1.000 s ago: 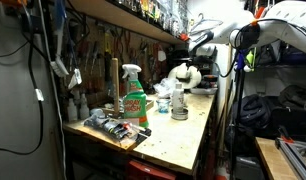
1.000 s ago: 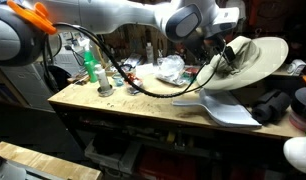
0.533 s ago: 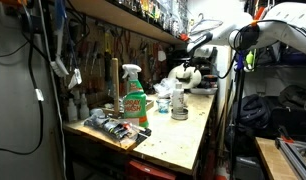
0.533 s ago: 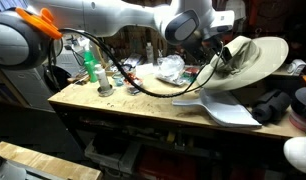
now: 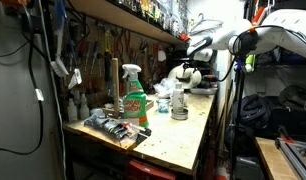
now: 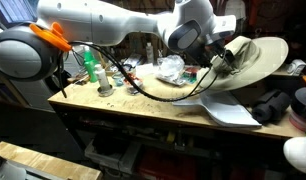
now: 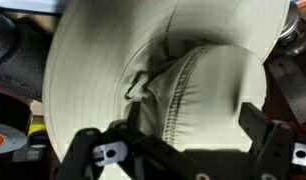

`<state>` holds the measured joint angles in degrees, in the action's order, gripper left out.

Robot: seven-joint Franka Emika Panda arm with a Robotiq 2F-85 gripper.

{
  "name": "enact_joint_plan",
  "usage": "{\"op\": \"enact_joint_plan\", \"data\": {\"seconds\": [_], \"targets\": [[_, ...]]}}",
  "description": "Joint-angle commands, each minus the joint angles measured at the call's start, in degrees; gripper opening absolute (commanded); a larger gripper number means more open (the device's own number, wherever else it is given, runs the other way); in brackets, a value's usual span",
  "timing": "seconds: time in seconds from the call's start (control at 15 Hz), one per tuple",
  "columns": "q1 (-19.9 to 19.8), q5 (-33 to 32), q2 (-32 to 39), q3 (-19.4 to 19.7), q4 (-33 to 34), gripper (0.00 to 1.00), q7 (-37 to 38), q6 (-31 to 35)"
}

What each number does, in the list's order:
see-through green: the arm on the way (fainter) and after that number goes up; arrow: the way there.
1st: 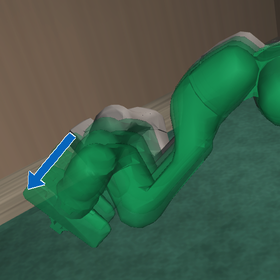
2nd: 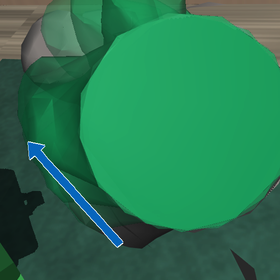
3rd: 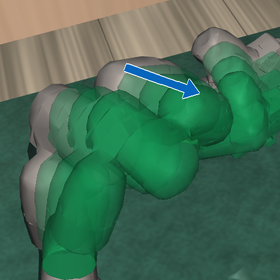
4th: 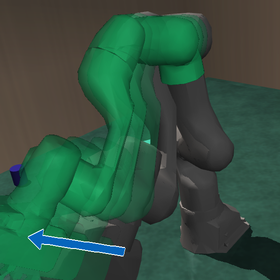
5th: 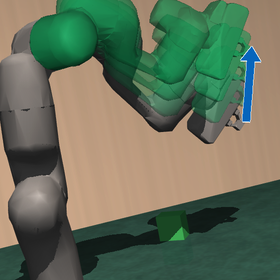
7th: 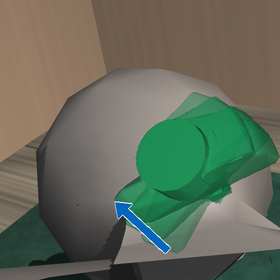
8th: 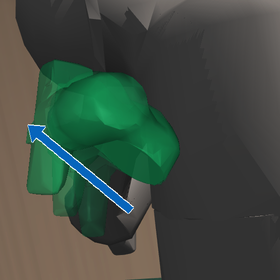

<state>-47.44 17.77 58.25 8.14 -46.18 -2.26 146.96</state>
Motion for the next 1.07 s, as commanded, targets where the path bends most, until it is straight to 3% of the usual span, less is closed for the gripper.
{"op": "enact_joint_plan", "data": {"seconds": [0.0, 0.07, 0.67, 1.0], "targets": [[-1.66, 1.1, 3.65, -1.39, 5.11, 0.92, -0.61, 1.46], [-1.86, 1.1, 3.99, -1.54, 5.68, 0.74, -0.58, 1.39], [-3.4, 1.53, 6.13, -4.31, 9.81, 0.04, -1.15, 2.53], [-4.8, 2.13, 5.59, -6.98, 10.53, 0.01, -2.06, 4.7]]}}
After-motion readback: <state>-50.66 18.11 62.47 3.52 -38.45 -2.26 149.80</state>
